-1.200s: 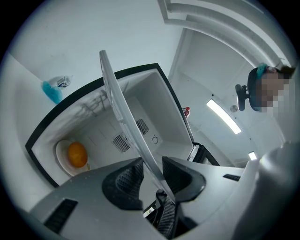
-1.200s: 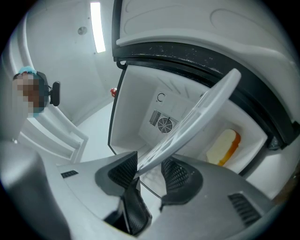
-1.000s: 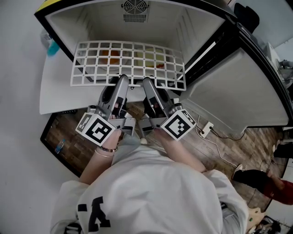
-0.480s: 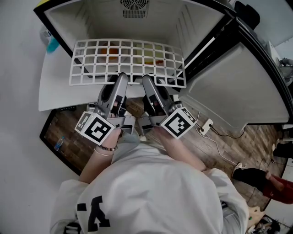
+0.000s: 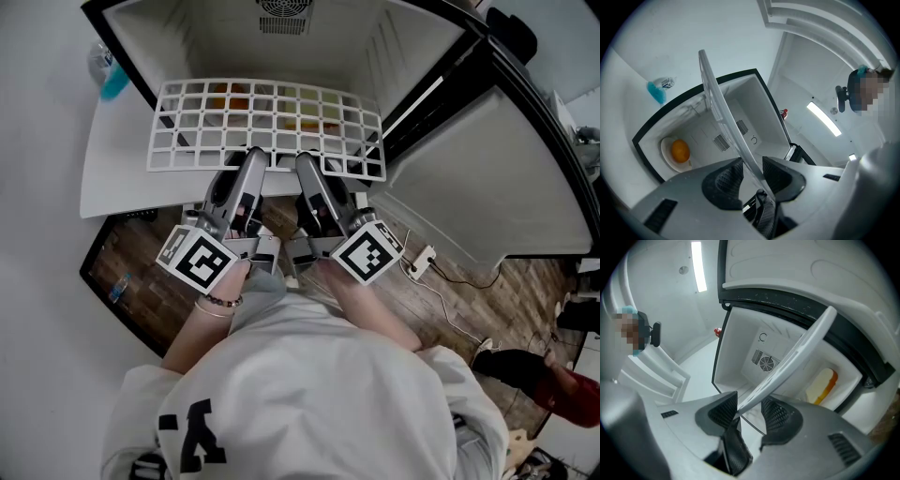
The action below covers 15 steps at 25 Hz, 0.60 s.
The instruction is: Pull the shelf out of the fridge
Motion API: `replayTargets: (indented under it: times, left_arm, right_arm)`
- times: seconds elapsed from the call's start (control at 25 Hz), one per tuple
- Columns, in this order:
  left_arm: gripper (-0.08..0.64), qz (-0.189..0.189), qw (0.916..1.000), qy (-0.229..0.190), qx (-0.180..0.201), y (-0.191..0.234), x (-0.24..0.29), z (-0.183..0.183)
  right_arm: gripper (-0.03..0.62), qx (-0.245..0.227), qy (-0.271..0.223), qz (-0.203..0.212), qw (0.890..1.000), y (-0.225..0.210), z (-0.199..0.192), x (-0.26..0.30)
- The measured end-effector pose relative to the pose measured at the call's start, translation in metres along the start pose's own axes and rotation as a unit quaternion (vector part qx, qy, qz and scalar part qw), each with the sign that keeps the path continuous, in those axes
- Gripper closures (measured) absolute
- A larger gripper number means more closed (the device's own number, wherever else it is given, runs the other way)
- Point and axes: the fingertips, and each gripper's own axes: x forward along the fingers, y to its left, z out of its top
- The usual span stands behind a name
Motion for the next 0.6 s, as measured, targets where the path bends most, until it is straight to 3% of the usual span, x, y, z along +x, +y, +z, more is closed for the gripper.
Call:
replayTargets:
  times: [0.6]
  left_arm:
    - [0.428,-0.001,1.0,-0.008,-0.003,-0.0036,-0.0096,-0.0012]
  right_arm:
    - [0.418,-0.008,0.007,0.007,1.0,0.0062,-0.0027,-0.0059]
